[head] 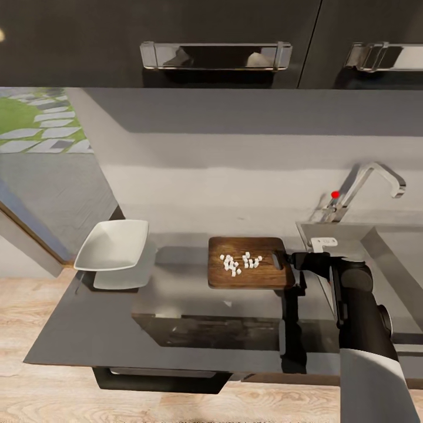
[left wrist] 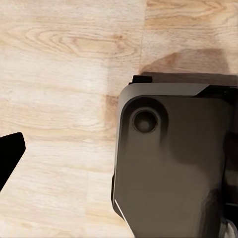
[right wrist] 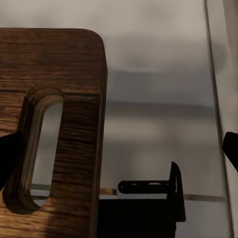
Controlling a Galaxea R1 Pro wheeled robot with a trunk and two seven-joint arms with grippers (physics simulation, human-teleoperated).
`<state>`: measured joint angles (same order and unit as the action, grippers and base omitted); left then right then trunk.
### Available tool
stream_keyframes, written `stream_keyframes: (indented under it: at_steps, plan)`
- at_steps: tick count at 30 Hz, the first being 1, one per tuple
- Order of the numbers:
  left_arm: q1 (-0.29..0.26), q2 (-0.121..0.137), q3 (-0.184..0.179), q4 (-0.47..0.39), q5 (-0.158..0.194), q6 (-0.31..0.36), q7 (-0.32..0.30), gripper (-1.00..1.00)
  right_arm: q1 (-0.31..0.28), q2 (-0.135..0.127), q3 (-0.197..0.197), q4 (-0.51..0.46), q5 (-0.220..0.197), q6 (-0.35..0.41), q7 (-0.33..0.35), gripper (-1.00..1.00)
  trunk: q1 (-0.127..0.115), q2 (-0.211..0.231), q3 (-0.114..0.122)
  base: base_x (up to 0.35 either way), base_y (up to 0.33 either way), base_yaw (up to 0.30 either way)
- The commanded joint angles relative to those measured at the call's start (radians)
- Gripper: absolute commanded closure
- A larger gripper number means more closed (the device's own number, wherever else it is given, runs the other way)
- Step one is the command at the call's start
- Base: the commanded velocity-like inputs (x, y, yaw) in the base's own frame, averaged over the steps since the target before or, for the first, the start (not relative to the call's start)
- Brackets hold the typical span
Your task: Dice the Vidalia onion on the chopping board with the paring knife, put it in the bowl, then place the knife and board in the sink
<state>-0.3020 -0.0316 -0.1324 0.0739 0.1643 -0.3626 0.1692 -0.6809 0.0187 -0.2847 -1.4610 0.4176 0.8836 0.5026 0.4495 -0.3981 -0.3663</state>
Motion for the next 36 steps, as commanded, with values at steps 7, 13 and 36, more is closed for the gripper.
stream_keyframes:
  at_steps: [7,13,36]
  plan:
    - [-0.002,-0.001,-0.009,0.004,0.009,-0.007,0.001,-1.0,-0.002,0.001,-0.001,-0.001,0.01,0.002,0.01,-1.0,0.0,-0.002,-0.013,0.0,0.0,0.0]
    - [-0.002,-0.001,-0.009,0.004,0.009,-0.007,0.001,-1.0,-0.002,0.001,-0.001,-0.001,0.01,0.002,0.01,-1.0,0.0,-0.002,-0.022,0.0,0.0,0.0]
    - [-0.002,-0.001,-0.009,0.004,0.009,-0.007,0.001,-1.0,-0.001,0.001,-0.001,-0.001,0.01,0.002,0.011,-1.0,0.0,-0.002,-0.034,0.036,0.019,0.0]
